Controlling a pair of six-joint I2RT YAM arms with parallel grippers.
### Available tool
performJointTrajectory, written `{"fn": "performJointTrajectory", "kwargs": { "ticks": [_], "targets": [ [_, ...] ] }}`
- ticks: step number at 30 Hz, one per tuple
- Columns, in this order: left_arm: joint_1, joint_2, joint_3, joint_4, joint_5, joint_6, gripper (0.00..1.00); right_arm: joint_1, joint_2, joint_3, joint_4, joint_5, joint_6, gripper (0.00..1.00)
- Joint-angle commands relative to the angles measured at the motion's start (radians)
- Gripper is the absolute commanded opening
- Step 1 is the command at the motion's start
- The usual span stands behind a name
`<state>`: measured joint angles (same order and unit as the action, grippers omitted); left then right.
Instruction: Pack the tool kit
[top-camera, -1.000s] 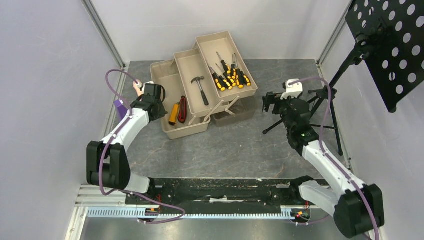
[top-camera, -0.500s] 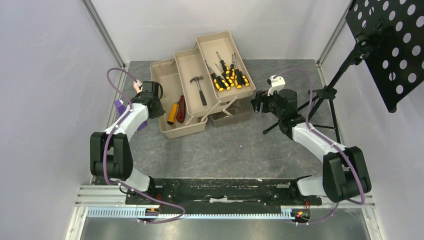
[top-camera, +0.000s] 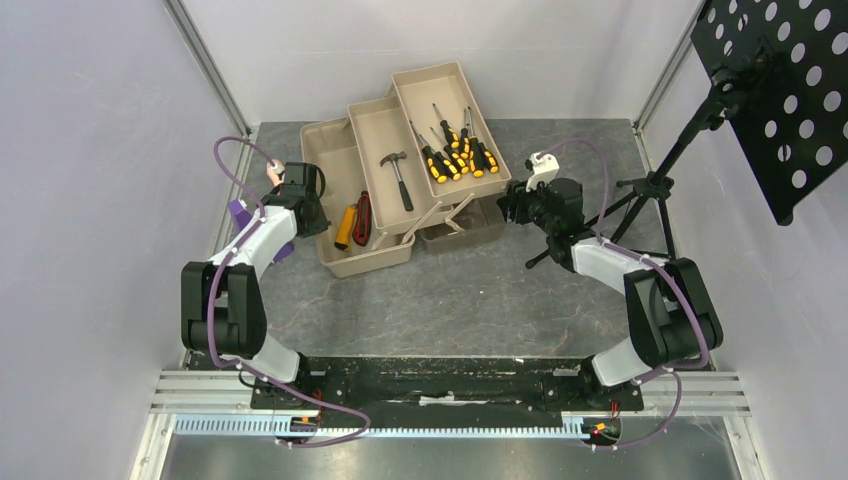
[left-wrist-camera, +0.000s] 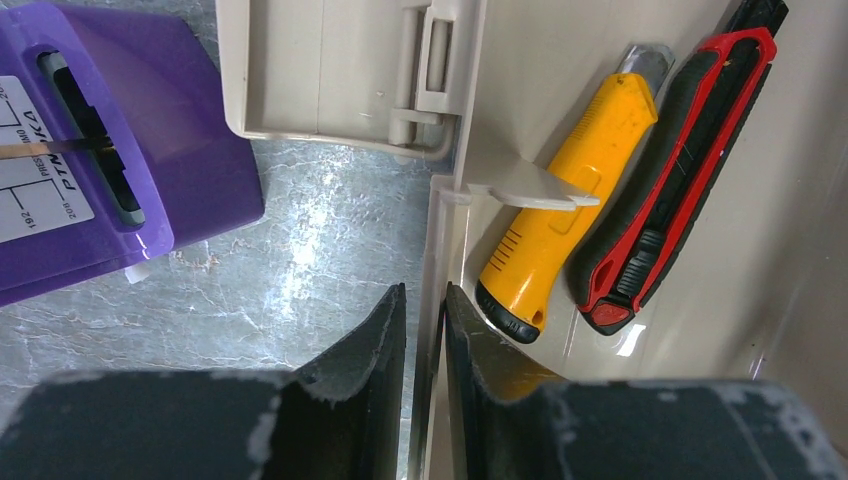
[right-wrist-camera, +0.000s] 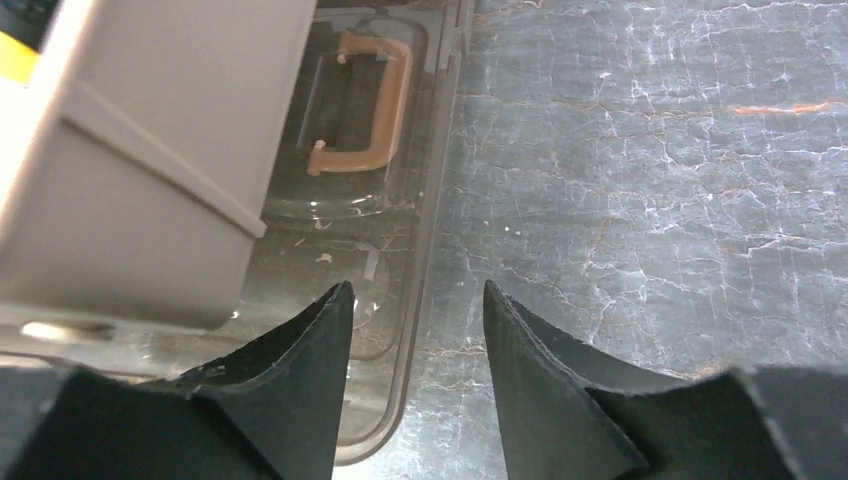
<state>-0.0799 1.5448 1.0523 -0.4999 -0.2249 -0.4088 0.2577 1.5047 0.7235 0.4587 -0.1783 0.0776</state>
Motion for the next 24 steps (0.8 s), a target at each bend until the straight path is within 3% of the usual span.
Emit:
{"fn": "performJointTrajectory", "kwargs": {
  "ticks": [1,15,24],
  "targets": [
    [0.019,0.004,0.006,-0.009,-0.027,0.028,0.26,-0.002,0.041,-0.002,0.116,0.015,-0.001,0.51],
    [0.02,-0.001,0.003,-0.008,0.0,0.02,0.26,0.02,0.061,-0.074,0.159,0.047,0.01,0.37],
    [0.019,-0.006,-0.006,0.004,0.029,0.022,0.27,0.021,0.096,-0.042,0.166,0.046,0.004,0.36]
  ]
}}
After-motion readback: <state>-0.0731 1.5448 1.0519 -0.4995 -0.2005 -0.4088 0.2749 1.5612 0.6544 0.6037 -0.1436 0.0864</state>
